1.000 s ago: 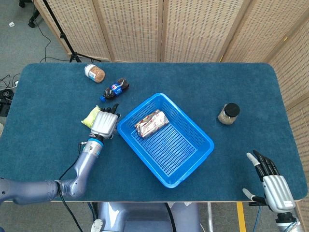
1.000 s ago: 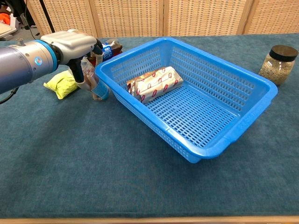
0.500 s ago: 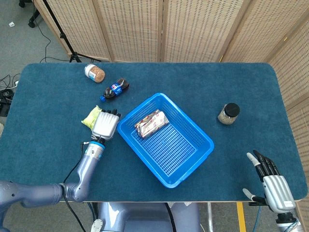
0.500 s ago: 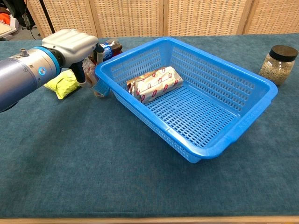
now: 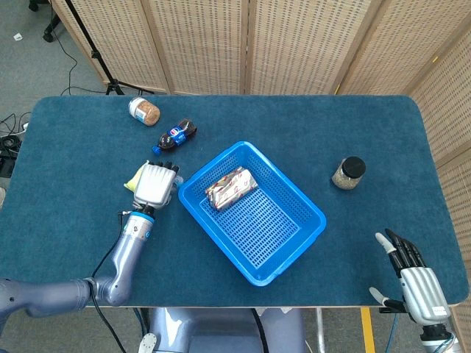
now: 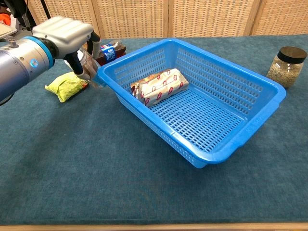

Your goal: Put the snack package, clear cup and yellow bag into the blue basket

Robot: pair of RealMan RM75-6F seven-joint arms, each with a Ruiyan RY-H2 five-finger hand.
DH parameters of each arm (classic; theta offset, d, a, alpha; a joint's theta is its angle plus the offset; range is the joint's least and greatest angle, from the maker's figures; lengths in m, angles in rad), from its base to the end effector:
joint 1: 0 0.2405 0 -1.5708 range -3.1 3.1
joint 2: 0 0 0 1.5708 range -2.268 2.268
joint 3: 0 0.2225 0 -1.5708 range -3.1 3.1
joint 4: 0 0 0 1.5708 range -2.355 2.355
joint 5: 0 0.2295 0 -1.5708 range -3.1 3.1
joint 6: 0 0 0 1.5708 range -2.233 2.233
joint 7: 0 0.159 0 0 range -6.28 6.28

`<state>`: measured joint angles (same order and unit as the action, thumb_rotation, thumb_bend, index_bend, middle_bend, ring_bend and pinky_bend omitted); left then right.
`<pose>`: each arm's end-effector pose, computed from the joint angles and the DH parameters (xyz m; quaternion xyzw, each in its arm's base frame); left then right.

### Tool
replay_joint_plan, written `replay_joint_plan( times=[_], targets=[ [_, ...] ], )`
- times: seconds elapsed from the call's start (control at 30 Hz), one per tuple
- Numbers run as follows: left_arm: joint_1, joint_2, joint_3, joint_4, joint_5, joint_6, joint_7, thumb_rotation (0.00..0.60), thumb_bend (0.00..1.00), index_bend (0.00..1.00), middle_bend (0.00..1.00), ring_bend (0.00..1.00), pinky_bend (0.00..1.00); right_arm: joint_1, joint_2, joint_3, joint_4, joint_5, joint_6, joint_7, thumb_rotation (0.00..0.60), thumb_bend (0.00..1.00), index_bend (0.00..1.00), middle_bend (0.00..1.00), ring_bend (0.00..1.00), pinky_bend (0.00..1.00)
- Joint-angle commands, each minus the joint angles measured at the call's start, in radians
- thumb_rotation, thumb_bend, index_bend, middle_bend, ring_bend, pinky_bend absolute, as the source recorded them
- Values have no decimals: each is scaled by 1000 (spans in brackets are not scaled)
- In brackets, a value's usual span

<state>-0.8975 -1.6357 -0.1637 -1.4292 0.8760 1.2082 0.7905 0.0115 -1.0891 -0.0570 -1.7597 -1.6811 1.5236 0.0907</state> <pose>-0.0898 0.3637 -0.0295 -0.7327 -0.2384 -0.3130 0.5553 -0.2512 -0.1474 0.1040 0.5985 -0.4531 0.4384 0.4943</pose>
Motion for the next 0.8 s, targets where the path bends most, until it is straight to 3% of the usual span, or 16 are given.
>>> replay_joint_plan(
  times=[0.03, 0.4, 0.8],
  targets=[
    [0, 53, -33, -56, -2, 10, 20, 600, 435, 868, 470, 562, 562, 0, 0, 0, 0, 0, 0, 1, 600, 207, 0, 0, 0, 64],
    [-25, 181, -132, -245, -10, 34, 53, 600, 436, 869, 470, 562, 562, -3, 7, -3, -4, -12, 12, 16, 600, 206, 0, 0, 0, 64],
    [-98, 97, -148, -326, 26, 40, 88, 600, 438, 869, 470, 562, 562, -7, 21, 0, 2, -11, 28, 61, 600, 208, 0, 0, 0, 64]
  ],
)
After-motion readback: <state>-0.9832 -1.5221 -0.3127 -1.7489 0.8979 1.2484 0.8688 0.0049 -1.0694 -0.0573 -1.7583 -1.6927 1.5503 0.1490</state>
